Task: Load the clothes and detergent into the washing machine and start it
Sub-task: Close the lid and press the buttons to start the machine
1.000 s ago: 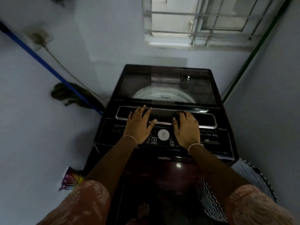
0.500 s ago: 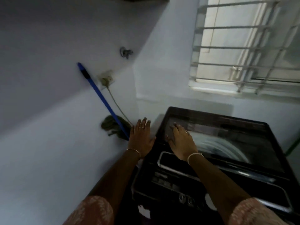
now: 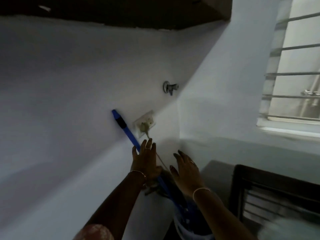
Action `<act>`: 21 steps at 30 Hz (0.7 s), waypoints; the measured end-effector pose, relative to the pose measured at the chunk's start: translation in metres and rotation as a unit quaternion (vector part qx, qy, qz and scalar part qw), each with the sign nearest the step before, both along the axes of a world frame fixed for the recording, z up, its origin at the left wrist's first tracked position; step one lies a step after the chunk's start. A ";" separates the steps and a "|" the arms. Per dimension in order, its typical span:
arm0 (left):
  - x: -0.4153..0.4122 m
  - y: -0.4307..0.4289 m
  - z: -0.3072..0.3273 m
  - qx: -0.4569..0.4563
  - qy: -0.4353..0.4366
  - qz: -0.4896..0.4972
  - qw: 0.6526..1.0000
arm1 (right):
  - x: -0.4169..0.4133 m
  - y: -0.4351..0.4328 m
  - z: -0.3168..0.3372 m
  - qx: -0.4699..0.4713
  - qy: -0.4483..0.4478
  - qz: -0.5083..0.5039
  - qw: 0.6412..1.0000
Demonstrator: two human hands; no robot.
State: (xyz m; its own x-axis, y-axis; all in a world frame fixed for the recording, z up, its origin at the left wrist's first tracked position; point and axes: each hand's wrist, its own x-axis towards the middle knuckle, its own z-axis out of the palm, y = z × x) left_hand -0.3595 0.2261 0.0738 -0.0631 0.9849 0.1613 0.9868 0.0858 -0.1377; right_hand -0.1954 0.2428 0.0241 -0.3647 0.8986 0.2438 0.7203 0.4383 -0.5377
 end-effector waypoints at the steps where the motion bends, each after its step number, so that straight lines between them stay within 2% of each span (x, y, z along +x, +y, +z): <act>1: -0.008 0.013 0.003 0.002 0.022 0.001 1.000 | -0.009 0.012 0.001 -0.002 -0.009 0.009 1.000; 6: -0.042 0.068 0.017 0.019 0.164 -0.001 0.986 | -0.053 0.061 0.011 -0.016 -0.006 0.033 0.999; 12: -0.050 0.126 0.023 -0.091 0.241 -0.028 0.966 | -0.086 0.101 -0.004 -0.040 0.025 0.040 0.998; 17: -0.054 0.151 0.015 -0.087 0.270 -0.027 0.959 | -0.096 0.115 -0.017 -0.052 0.036 0.035 0.997; 21: -0.049 0.161 0.002 -0.104 0.309 0.028 0.945 | -0.097 0.121 -0.014 -0.061 0.040 0.014 0.997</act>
